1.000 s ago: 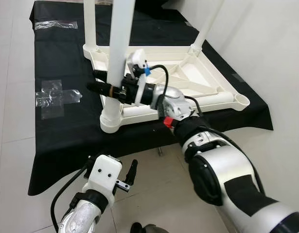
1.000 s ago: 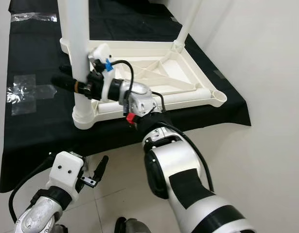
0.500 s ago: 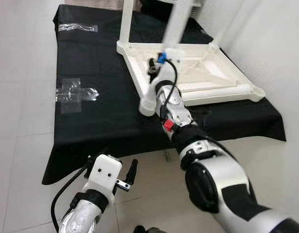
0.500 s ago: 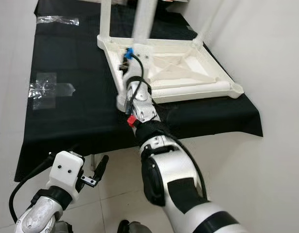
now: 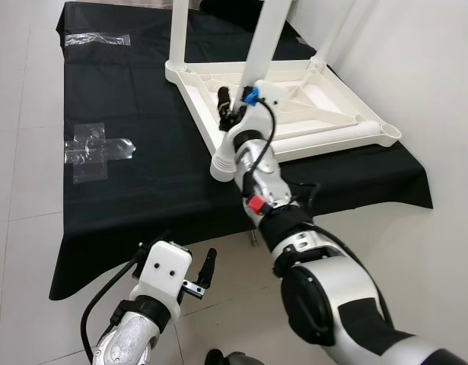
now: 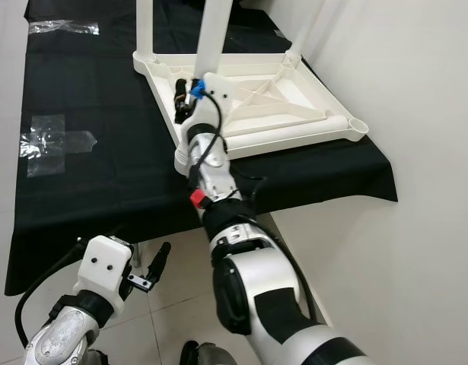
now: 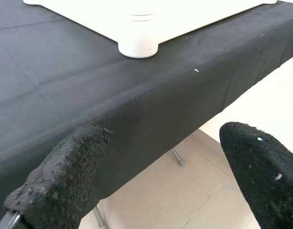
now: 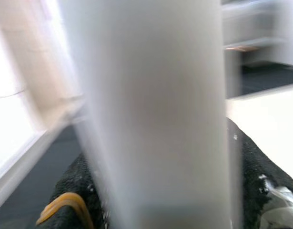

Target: Building children table

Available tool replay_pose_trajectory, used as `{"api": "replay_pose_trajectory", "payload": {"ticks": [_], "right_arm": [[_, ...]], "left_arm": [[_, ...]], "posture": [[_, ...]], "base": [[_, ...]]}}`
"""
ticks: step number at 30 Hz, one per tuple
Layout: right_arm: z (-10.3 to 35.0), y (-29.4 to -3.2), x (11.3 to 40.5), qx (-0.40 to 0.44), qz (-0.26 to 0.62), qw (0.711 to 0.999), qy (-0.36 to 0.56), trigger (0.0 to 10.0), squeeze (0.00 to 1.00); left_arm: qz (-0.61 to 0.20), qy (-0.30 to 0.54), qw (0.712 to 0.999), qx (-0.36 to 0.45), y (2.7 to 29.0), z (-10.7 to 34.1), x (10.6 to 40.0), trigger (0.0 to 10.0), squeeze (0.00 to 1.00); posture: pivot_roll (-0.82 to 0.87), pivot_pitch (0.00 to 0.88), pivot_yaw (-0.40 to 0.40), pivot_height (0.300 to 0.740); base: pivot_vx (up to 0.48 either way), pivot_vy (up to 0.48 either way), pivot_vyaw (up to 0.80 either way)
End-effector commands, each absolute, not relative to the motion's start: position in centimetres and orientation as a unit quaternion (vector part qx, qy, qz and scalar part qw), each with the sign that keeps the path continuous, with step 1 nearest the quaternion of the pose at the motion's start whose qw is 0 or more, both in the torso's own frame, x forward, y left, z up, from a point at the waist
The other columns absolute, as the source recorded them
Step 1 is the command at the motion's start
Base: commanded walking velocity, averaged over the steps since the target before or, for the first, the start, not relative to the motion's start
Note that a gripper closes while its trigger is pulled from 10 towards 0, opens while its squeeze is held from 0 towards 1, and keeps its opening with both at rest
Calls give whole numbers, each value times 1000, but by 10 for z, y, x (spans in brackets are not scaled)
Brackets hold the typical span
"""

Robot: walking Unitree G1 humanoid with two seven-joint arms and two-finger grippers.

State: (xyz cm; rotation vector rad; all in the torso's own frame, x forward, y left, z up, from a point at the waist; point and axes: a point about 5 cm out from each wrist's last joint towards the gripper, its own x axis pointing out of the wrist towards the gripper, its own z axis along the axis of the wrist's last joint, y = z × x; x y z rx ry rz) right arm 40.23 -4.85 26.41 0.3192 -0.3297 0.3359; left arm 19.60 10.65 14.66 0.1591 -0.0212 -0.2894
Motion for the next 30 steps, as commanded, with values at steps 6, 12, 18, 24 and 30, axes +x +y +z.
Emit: {"api": "replay_pose_trajectory", "payload": {"ticks": [6, 12, 18, 24, 30], "right_arm": [[253, -66, 395, 158, 460, 866, -114, 10000, 0], [252, -58, 383, 115, 589, 795, -91, 10000, 0], [257, -35, 372, 46, 691, 719, -65, 10000, 0], [266, -17, 371, 12, 684, 725, -74, 4000, 0], [287, -2, 383, 46, 553, 822, -127, 0, 0]], "left_arm": [[-154, 2, 985, 73, 103, 141, 193, 10000, 0], [-155, 2, 985, 74, 103, 140, 192, 10000, 0], [-154, 1, 985, 76, 102, 141, 191, 10000, 0], [-153, 1, 985, 76, 102, 141, 190, 10000, 0], [-154, 2, 985, 74, 102, 141, 190, 10000, 0]], "posture": [[154, 153, -239, 740], [163, 150, -243, 740], [170, 157, -248, 740], [168, 161, -251, 740], [168, 165, -251, 740]], "base": [[0, 0, 0], [0, 0, 0], [0, 0, 0], [0, 0, 0], [0, 0, 0]]}}
